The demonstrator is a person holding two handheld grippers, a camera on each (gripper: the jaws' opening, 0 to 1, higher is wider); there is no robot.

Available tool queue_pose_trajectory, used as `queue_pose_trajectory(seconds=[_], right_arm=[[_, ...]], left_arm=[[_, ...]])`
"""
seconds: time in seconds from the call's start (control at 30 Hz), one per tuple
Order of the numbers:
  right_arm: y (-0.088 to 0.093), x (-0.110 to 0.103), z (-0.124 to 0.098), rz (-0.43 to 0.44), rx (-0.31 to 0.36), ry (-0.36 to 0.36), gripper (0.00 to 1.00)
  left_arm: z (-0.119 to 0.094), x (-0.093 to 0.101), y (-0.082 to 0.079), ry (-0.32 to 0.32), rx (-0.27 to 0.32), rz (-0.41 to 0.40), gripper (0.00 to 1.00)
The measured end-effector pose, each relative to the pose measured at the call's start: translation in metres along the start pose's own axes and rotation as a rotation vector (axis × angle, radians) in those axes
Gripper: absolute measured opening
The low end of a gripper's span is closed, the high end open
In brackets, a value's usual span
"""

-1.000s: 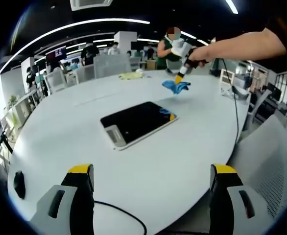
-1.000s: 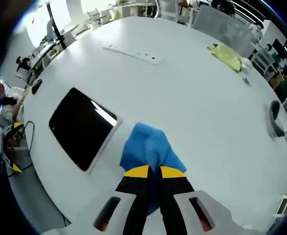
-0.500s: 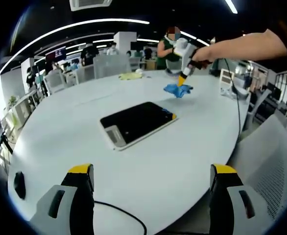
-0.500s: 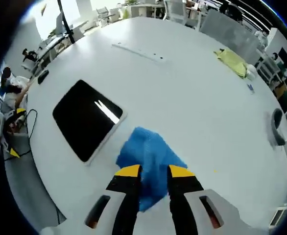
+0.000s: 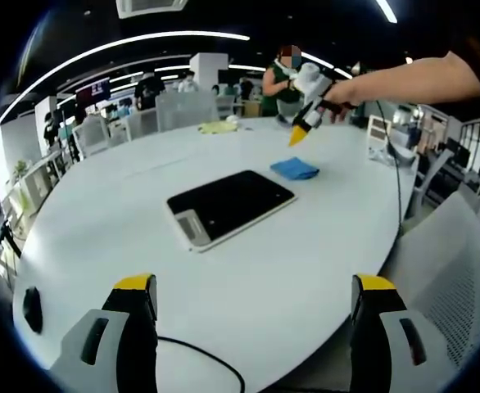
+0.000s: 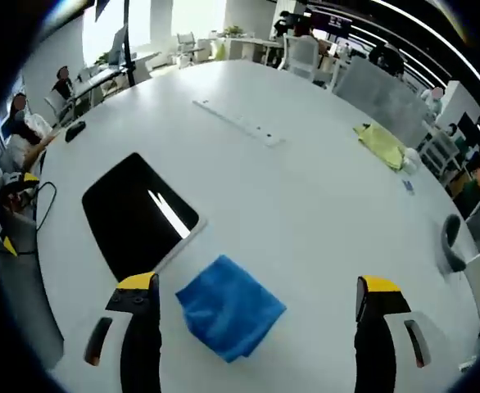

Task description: Wipe the mirror surface with the cleaning cloth until all visible marks leave the cleaned area.

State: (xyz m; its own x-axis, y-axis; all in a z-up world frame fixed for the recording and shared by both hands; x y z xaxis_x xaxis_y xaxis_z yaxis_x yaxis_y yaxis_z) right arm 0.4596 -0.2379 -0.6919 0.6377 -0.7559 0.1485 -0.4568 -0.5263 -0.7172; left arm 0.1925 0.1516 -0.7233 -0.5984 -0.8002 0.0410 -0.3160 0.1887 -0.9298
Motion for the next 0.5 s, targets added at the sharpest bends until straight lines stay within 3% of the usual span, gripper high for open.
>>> queue_pose_trajectory(seconds=[0.2, 0.37, 0.5], right_arm=[[-0.001, -0.009, -0.001, 0.038, 0.034, -0.006, 1.0], [0.004, -0.04, 0.004, 0.082, 0.119, -0.044, 0.99], [0.017, -0.065, 0.011, 0.083, 0.11, -0.078, 0.96]], left_arm=[[0.0, 0.0, 0.0, 0.001, -0.002, 0.0, 0.99], [0.0, 0.0, 0.0, 0.002, 0.0, -0.002, 0.99], [0.0, 0.0, 0.0, 0.006, -0.002, -0.003, 0.99]])
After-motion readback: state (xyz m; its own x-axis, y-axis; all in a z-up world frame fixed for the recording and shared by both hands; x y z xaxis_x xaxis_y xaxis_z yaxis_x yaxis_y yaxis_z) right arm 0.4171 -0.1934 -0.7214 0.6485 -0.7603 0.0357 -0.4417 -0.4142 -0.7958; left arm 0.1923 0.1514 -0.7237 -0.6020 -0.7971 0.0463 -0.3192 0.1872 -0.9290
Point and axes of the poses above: the point that each gripper's makers call its tool centre point, and the gripper's own axes: z roughly forward along the fingers, x roughly to its right, y roughly out of its underside, the point moved 10 cm from there along -z, roughly backward along the fingers, and after that the axes turned 13 degrees about x, right-handed, at the moved point
